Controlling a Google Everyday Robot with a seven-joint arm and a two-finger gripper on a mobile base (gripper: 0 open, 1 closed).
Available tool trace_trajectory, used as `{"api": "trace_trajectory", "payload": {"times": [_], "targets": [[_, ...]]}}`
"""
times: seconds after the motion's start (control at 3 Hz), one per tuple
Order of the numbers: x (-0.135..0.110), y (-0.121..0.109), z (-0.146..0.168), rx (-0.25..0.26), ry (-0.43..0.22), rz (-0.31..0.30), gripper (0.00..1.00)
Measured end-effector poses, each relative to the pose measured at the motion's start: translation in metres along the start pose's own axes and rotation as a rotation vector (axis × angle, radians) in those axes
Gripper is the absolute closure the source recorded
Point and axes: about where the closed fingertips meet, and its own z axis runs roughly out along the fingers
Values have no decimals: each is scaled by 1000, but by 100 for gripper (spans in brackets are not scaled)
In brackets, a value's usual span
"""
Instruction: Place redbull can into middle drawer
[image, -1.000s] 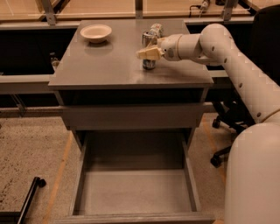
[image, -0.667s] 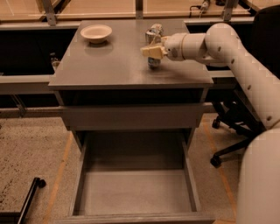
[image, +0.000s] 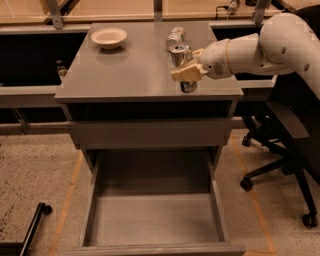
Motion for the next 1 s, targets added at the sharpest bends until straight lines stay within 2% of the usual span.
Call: {"api": "trace_trajectory", "payload": {"times": [0.33, 0.67, 1.0], "targets": [[18, 65, -33, -125, 39, -49, 100], [64, 123, -48, -235, 50, -24, 100], [64, 122, -48, -235, 50, -25, 100]]}}
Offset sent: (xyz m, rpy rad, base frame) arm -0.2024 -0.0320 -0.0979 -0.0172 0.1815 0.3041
